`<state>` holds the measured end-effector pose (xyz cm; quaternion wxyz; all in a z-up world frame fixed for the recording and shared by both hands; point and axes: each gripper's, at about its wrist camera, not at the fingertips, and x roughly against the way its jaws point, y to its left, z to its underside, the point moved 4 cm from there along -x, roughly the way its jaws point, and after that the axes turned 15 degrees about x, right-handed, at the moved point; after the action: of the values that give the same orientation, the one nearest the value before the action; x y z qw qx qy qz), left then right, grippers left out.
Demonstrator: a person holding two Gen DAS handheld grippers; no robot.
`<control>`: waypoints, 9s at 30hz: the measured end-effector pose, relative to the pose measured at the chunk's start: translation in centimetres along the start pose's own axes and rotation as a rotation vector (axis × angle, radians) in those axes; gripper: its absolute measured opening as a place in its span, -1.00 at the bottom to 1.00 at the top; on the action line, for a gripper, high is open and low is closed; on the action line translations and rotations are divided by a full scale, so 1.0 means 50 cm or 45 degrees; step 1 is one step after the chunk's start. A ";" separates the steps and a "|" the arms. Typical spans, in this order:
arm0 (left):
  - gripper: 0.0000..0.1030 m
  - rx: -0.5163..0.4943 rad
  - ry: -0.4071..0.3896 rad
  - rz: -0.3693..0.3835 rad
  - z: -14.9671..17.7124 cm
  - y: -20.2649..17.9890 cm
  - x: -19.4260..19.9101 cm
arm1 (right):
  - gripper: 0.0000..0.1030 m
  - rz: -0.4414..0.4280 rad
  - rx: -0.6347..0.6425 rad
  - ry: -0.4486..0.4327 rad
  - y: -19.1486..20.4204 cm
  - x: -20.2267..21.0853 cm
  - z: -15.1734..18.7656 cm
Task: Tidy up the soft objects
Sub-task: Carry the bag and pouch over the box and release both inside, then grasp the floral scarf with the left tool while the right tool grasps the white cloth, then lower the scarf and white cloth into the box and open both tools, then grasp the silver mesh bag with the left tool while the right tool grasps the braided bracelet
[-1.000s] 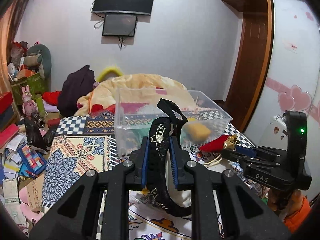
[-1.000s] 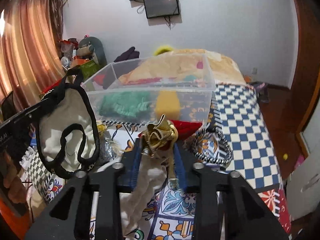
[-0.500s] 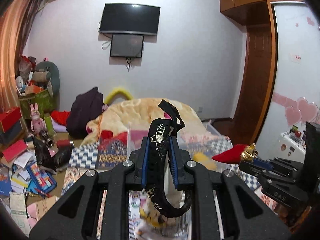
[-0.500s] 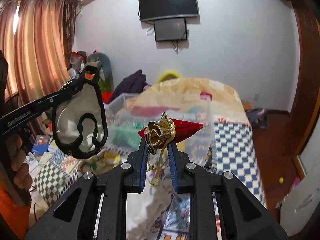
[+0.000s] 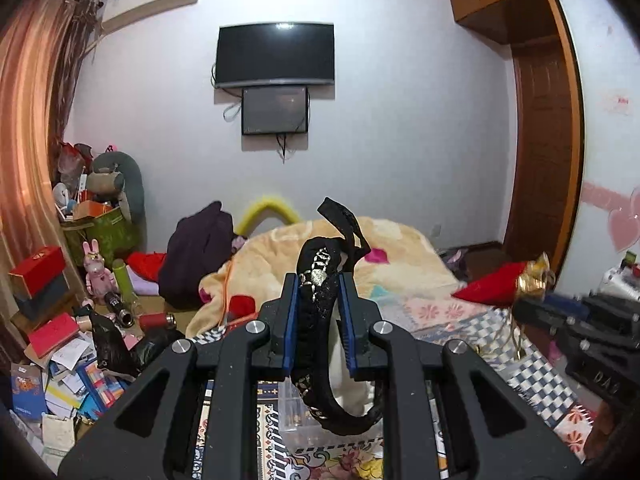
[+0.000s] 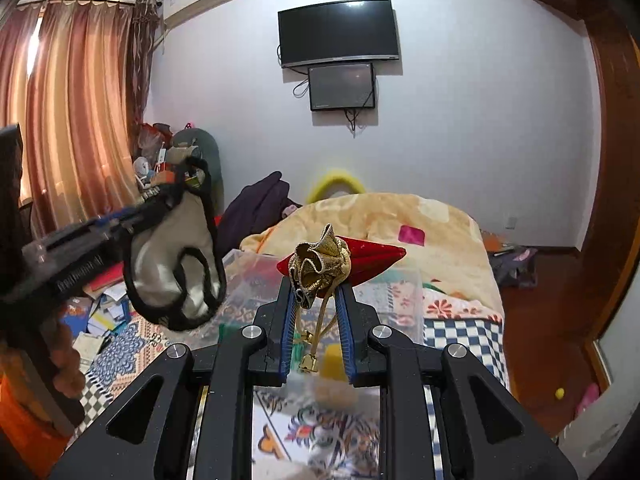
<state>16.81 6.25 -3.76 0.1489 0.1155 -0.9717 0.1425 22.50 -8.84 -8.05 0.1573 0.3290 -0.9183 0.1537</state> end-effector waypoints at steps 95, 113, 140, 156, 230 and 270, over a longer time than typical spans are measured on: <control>-0.82 0.060 0.397 0.162 0.240 0.054 0.075 | -0.72 -0.133 -0.042 0.270 0.064 0.073 0.217; 0.33 0.102 0.552 0.106 0.274 0.080 0.022 | -0.73 -0.107 -0.061 0.206 0.040 0.098 0.184; -0.67 0.094 0.320 0.232 0.160 0.052 0.114 | -0.73 0.047 0.009 0.045 -0.026 0.103 0.079; -0.67 -0.009 0.252 0.120 0.072 -0.003 -0.015 | -0.73 0.138 0.029 0.021 -0.048 -0.008 -0.007; 0.87 -0.072 0.643 0.143 0.311 -0.003 -0.016 | 0.04 -0.001 0.005 0.573 -0.079 -0.043 0.268; -0.32 -0.036 0.303 0.194 0.129 -0.013 0.083 | -0.73 0.032 0.122 0.172 -0.033 0.054 0.088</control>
<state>11.48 2.87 -8.18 0.2535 0.0215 -0.9550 0.1525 20.75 -13.26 -10.69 0.2010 0.3135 -0.9014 0.2211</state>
